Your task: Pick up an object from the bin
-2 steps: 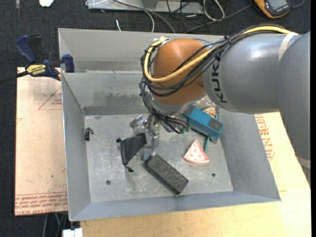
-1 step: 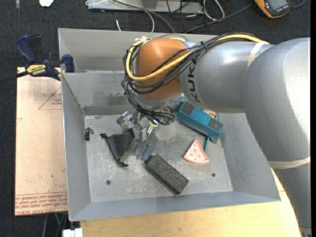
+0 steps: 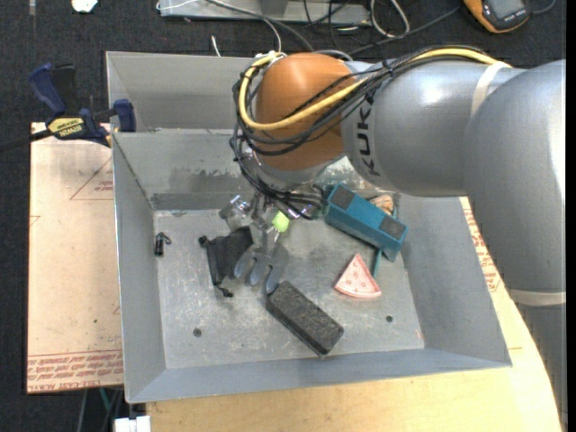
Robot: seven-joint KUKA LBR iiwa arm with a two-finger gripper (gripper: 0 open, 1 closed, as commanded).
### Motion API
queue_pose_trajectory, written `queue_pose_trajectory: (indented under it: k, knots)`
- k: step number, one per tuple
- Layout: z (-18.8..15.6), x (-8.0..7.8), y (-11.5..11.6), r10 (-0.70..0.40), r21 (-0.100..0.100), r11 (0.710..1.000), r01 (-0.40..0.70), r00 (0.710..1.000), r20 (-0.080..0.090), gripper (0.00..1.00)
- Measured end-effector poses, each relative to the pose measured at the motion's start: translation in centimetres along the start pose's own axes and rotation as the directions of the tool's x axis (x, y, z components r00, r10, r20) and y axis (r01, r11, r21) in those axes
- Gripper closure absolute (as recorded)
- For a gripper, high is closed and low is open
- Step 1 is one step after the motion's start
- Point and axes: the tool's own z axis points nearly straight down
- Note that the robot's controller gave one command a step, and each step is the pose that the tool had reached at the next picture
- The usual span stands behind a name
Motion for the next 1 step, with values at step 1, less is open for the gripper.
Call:
queue_pose_trajectory:
  k: [1]
  knots:
    - [-7.76, 0.18, -0.75, 0.019, 0.001, 1.0, -0.019, 1.0, 0.008, 1.0]
